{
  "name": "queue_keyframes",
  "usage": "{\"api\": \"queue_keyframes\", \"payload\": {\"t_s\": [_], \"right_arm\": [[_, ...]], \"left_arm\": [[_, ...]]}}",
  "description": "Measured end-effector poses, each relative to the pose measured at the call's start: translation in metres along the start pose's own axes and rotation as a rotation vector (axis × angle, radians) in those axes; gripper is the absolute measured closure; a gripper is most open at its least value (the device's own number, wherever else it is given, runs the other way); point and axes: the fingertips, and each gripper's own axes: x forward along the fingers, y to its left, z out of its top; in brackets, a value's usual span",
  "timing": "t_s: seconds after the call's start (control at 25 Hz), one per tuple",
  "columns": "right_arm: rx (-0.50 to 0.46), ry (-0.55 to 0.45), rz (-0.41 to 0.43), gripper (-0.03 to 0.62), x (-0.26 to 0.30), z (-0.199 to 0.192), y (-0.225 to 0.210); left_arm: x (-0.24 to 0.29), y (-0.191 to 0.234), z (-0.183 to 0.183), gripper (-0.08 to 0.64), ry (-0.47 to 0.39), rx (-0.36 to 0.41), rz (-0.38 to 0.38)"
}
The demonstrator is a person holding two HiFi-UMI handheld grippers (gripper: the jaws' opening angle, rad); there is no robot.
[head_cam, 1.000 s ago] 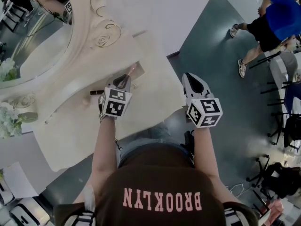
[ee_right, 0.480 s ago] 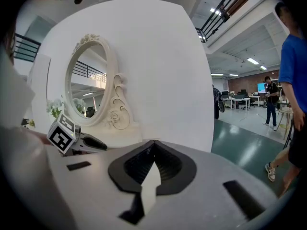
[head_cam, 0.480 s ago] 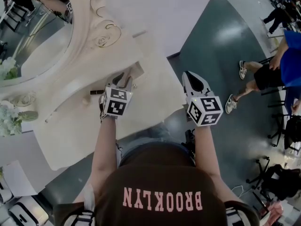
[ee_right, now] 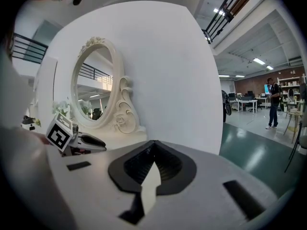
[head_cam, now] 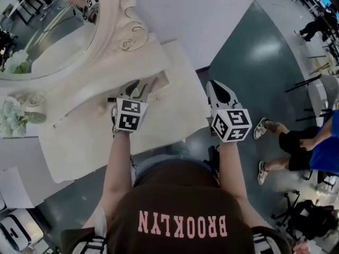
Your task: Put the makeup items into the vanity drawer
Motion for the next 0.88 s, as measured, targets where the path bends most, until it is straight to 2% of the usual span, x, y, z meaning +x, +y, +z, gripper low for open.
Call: {"api": "queue_keyframes", "payload": {"t_s": [0.28,0.48,0.88], "right_arm": [[-0.019,-0.013,0.055,0.595,0.012,0.01,0.018],[-0.025,-0.02,0.085,0.595,0.02,0.014,0.03],[-0.04,-0.021,0.146,0.594,0.031,0.018,0.066]], "left_arm": [[-0.028,0.03,0.011,0.471,-0.1,-0.086,0.095],[-0.047,0.053,0.005,0.482,-0.12,-0.151,0.175],[-0.087,0.094,-0.02,0.475,-0.137,-0.27,0.278]]}}
